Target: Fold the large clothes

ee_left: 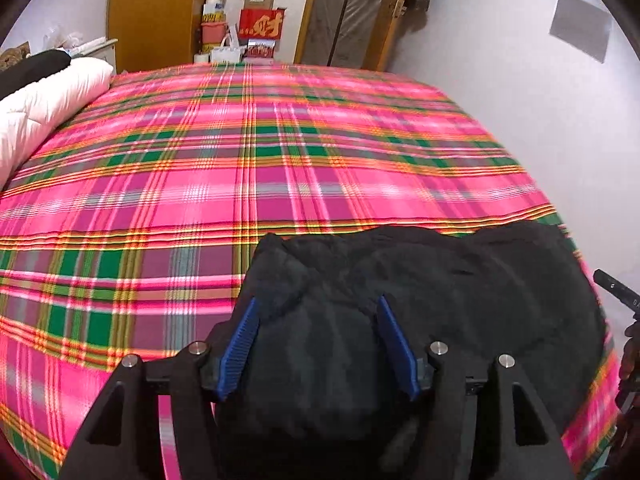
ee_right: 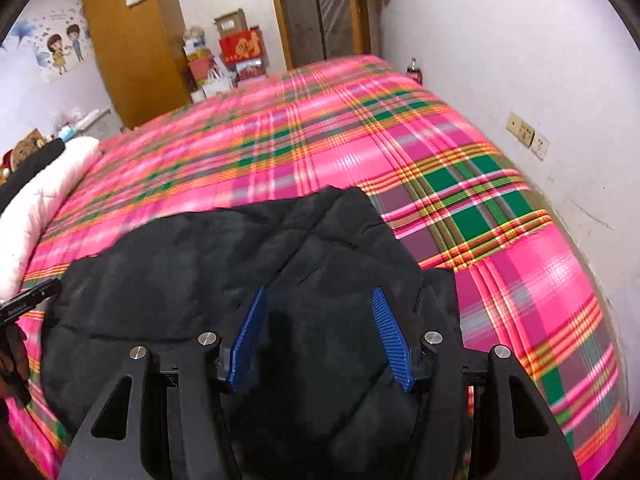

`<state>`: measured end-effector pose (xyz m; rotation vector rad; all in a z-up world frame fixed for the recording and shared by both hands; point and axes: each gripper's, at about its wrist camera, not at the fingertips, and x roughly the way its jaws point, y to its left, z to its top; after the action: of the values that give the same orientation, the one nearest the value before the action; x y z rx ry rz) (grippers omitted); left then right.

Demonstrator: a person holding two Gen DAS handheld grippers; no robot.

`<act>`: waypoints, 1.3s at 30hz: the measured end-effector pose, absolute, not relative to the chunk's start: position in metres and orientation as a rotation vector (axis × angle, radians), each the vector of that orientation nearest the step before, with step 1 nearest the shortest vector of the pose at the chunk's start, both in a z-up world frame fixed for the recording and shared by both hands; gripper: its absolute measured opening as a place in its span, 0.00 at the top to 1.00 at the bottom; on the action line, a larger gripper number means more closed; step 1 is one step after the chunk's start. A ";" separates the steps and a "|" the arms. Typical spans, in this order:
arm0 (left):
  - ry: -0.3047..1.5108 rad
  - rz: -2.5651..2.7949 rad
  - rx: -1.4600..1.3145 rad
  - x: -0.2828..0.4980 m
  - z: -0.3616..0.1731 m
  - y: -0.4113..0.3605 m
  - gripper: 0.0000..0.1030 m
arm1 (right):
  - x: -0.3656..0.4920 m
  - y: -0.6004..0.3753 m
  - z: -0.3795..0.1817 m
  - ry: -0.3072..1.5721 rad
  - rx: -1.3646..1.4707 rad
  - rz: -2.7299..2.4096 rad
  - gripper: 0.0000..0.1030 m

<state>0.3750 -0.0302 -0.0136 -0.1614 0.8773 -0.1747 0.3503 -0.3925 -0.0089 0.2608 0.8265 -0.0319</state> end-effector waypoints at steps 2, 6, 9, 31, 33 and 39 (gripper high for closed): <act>0.853 -0.175 -0.158 0.353 0.002 -0.030 0.38 | 0.333 -0.384 0.003 0.810 0.266 -0.034 0.46; 0.826 -0.193 -0.167 0.308 0.025 -0.034 0.38 | 0.297 -0.361 0.026 0.789 0.243 -0.039 0.46; 0.830 -0.211 -0.155 0.271 0.035 -0.042 0.38 | 0.269 -0.343 0.039 0.785 0.215 -0.050 0.46; 0.833 -0.250 -0.115 0.083 0.067 -0.070 0.38 | 0.095 -0.257 0.067 0.761 0.130 -0.037 0.45; 0.836 -0.242 -0.109 0.075 0.066 -0.071 0.38 | 0.088 -0.253 0.066 0.762 0.132 -0.037 0.45; 0.845 -0.248 -0.104 0.060 0.061 -0.076 0.38 | 0.076 -0.245 0.064 0.766 0.127 -0.035 0.45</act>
<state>0.0605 -0.0756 0.0613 -0.1039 0.8446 -0.2482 0.0764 -0.2452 0.0643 0.1270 0.7661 -0.0352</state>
